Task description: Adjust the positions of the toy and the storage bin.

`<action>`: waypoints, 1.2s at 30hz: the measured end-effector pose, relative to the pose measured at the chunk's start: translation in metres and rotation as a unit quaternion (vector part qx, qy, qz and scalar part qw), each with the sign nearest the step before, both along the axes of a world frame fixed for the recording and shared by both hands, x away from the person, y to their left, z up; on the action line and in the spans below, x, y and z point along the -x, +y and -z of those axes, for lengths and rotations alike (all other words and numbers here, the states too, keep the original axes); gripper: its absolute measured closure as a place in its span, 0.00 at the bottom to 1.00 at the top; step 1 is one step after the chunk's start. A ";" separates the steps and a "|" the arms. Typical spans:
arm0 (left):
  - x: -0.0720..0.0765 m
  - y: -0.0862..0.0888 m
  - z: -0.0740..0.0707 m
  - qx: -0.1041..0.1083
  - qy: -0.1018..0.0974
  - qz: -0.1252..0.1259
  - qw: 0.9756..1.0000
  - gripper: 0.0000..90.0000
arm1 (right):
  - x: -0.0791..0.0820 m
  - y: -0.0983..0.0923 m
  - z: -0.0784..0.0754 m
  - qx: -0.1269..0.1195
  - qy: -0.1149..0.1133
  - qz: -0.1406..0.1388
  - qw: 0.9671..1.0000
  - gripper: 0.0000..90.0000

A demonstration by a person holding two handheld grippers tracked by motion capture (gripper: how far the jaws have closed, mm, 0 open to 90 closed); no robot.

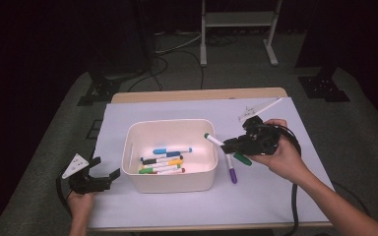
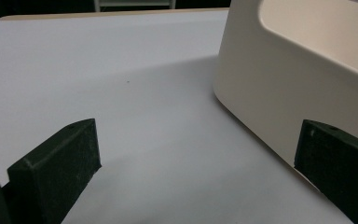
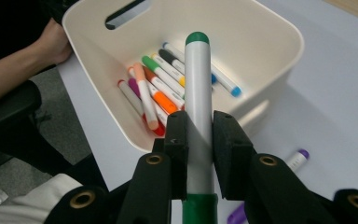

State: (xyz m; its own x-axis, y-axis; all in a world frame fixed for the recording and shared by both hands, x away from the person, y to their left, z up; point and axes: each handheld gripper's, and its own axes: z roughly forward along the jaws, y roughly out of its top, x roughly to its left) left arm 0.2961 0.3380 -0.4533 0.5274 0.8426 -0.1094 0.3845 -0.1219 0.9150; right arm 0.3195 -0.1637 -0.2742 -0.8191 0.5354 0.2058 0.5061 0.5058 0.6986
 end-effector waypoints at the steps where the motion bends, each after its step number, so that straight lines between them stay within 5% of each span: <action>1: 0.000 0.000 0.000 0.000 0.000 0.000 1.000 0.00 | 0.000 0.004 -0.001 0.000 0.000 -0.005 1.000 0.84; 17: 0.000 0.000 0.000 0.000 -0.001 0.000 1.000 0.00 | -0.011 0.061 -0.009 -0.007 0.003 -0.070 0.997 0.84; 36: 0.000 0.001 0.000 0.000 -0.001 0.002 1.000 0.00 | -0.021 0.124 0.014 0.013 0.016 -0.131 0.991 0.84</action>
